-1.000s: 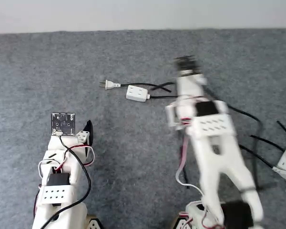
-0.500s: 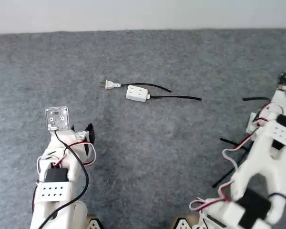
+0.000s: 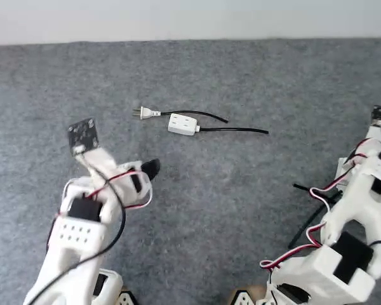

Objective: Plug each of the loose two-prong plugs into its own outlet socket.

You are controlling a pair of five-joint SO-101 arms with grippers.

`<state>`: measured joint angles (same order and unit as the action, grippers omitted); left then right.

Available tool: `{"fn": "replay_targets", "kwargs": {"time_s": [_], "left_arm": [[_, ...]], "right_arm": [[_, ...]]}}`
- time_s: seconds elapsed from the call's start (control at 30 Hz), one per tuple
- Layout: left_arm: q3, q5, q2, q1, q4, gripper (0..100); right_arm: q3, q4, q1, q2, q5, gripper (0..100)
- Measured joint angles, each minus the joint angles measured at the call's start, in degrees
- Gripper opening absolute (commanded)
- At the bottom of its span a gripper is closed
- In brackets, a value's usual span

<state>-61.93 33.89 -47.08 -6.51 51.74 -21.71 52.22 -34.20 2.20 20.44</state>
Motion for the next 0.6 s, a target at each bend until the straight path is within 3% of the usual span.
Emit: {"fn": "replay_targets", "kwargs": {"time_s": [0.2,0.33,0.6], "left_arm": [[13.6,2.7,18.8,-1.0,2.5,29],[21.0,8.4,27.7,-1.0,2.5,29],[30.2,18.1,38.9,-1.0,2.5,30]], "right_arm": [[5.5,7.6,0.0,-0.9,-0.2,19.1],[6.0,11.3,0.4,-2.9,-1.8,19.1],[1.6,13.6,9.9,-3.5,-3.0,18.8]]}}
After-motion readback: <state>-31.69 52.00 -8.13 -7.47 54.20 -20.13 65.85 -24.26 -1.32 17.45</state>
